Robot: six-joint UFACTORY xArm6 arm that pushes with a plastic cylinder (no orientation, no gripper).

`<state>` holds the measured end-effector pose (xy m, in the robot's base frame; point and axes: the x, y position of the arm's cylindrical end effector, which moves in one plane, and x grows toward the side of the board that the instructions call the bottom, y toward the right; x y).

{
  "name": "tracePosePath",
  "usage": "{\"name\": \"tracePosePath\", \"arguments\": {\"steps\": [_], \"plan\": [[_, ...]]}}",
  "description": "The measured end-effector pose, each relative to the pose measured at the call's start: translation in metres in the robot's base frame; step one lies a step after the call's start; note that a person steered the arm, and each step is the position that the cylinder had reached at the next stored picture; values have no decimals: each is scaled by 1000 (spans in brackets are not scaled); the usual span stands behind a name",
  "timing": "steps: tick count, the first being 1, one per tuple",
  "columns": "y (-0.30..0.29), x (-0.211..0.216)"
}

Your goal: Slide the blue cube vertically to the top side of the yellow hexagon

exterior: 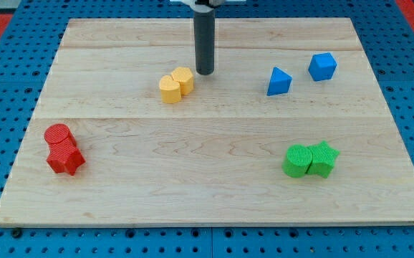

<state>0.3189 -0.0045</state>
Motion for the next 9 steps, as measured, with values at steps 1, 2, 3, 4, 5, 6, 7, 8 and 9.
{"name": "tracePosePath", "arguments": {"steps": [1,2,3,4,5,6,7,8,9], "plan": [[79,-48],[144,-49],[236,-35],[318,-5],[315,38],[265,39],[219,17],[164,14],[95,6]]}}
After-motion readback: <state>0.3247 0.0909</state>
